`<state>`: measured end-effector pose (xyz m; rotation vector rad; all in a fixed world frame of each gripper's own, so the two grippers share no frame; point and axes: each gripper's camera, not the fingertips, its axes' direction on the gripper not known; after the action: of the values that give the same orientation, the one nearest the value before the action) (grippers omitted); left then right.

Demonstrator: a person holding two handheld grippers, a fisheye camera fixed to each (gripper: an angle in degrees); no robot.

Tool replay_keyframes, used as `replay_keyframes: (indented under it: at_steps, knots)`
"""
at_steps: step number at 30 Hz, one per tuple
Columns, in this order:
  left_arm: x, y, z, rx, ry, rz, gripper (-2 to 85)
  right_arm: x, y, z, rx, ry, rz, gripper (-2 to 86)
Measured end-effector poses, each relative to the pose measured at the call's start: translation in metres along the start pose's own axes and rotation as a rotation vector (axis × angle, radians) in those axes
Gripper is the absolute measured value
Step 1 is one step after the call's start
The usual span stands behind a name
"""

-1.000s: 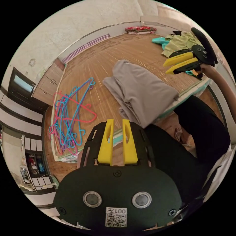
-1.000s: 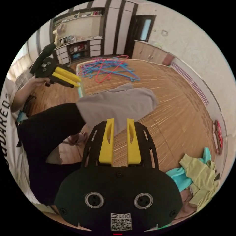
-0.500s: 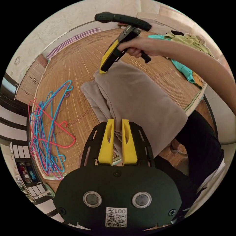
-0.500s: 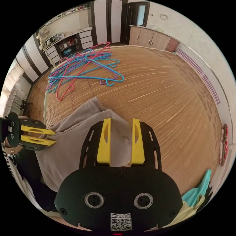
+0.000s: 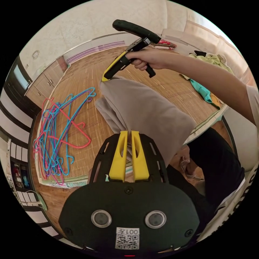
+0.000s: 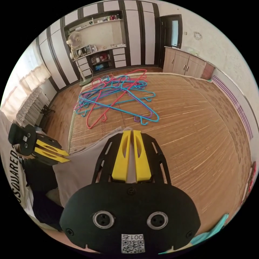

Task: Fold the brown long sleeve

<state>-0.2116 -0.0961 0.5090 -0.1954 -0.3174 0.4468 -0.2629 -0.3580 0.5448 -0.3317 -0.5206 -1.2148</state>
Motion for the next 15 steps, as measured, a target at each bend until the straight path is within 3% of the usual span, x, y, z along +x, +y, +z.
replay_keyframes:
  at_steps: [6,12,15]
  knots:
    - [-0.024,0.011,0.024,-0.049,0.062,-0.039,1.5,-0.011,-0.009,0.074,-0.196,-0.011,0.000,0.9]
    - [-0.057,0.019,0.004,0.036,0.024,-0.148,6.3,0.008,0.031,-0.010,0.087,-0.066,0.114,1.0]
    - [-0.075,0.002,0.002,0.078,-0.003,-0.139,6.0,-0.008,0.070,-0.051,0.065,0.105,0.129,1.7]
